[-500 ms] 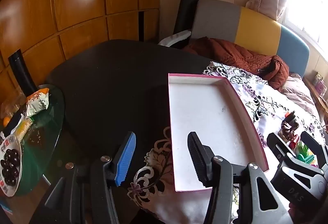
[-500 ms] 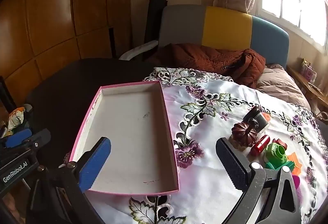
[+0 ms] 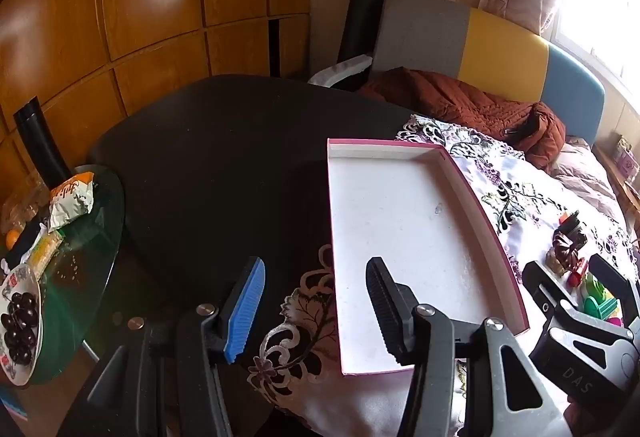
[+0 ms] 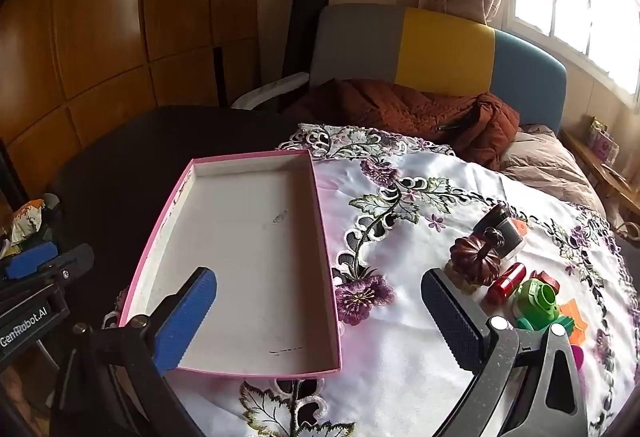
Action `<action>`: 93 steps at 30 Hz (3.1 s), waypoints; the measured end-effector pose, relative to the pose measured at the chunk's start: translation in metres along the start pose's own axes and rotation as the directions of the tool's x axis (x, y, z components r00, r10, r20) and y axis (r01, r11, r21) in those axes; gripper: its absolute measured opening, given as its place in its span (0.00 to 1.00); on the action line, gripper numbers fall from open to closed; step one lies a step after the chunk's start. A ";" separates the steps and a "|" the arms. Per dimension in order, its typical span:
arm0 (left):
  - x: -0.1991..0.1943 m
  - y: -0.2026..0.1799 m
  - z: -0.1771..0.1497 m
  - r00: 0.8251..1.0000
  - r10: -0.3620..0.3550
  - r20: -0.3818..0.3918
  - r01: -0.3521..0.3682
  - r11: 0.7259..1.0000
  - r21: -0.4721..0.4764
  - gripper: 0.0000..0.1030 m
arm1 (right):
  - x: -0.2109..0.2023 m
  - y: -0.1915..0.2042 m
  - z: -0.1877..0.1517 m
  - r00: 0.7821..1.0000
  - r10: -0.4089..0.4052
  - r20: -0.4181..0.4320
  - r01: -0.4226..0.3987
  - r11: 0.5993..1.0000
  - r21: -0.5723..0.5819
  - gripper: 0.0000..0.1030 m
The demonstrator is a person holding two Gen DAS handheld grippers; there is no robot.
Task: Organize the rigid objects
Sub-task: 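Move both grippers toward the pile of toys beside the tray, then grasp the brown pumpkin-shaped lid with the left gripper and lift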
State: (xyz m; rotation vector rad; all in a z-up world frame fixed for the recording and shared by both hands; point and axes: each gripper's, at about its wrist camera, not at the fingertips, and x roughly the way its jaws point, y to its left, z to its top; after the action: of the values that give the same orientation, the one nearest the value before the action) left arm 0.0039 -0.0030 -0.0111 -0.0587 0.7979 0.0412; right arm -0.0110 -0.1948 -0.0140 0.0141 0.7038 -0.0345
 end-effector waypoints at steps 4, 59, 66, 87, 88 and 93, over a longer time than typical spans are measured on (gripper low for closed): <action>0.003 -0.003 -0.001 1.000 -0.002 -0.004 0.002 1.000 0.011 0.52 | 0.001 -0.004 0.007 1.000 -0.002 0.006 0.002 1.000 0.001 1.00; 0.015 -0.135 -0.010 0.909 -0.351 -0.222 0.404 0.872 0.276 0.53 | 0.021 -0.321 -0.014 0.979 -0.144 -0.141 0.197 0.833 0.517 1.00; 0.032 -0.174 -0.006 0.870 -0.388 -0.305 0.471 0.836 0.281 0.53 | 0.024 -0.327 -0.019 0.970 -0.159 -0.181 0.233 0.814 0.533 1.00; 0.086 -0.303 0.007 0.795 -0.456 -0.400 0.594 0.721 0.358 0.53 | 0.021 -0.335 -0.015 0.976 -0.150 -0.159 0.215 0.792 0.571 1.00; 0.088 -0.308 0.007 0.796 -0.451 -0.405 0.592 0.719 0.364 0.53 | 0.021 -0.335 -0.016 0.976 -0.149 -0.159 0.214 0.791 0.573 1.00; 0.092 -0.328 0.009 0.822 -0.437 -0.364 0.562 0.727 0.396 0.53 | 0.022 -0.337 -0.017 0.977 -0.143 -0.161 0.211 0.787 0.580 1.00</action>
State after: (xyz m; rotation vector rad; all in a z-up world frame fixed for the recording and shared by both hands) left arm 0.0938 -0.3287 -0.0583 0.2081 1.0010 -0.7097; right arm -0.0169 -0.5318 -0.0416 0.5634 0.7787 -0.4428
